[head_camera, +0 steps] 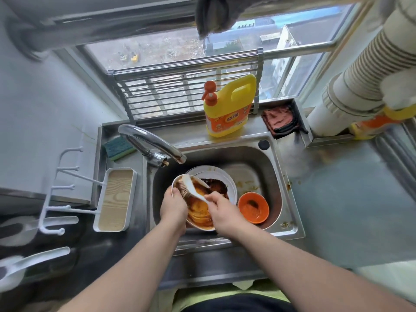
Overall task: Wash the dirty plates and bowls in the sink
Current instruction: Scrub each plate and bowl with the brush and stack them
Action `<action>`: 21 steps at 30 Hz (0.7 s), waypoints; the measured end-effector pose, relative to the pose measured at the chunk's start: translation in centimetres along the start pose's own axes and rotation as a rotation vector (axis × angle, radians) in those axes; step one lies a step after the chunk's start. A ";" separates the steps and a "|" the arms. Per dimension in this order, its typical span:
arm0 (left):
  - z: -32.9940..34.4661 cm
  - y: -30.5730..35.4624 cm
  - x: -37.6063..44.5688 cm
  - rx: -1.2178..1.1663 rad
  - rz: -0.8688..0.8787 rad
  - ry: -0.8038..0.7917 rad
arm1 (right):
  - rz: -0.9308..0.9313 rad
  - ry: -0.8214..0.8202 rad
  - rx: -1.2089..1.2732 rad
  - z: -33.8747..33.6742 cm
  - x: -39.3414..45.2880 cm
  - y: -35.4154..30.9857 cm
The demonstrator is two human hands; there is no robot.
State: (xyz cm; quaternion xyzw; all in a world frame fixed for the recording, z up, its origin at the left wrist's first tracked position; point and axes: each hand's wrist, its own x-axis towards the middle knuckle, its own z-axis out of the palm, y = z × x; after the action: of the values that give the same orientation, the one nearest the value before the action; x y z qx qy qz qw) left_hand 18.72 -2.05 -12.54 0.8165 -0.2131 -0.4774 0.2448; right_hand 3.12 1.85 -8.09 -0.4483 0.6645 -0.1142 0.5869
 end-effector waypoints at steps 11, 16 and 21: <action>-0.4 1.5 0.5 0.044 0.048 0.100 | -0.012 -0.091 0.012 0.1 -4.3 1.8; 0.1 1.2 -1.5 0.063 0.051 0.041 | -0.037 0.037 -0.085 -0.8 -0.6 -0.3; -1.6 1.7 0.0 0.075 0.104 0.090 | 0.032 0.016 -0.345 -3.3 0.3 3.3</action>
State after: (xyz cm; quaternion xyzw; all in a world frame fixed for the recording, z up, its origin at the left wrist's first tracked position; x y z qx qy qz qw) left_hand 19.90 -3.09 -10.82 0.8336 -0.2615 -0.4186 0.2479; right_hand -1.26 2.33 -9.57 -0.5307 0.6860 0.0071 0.4977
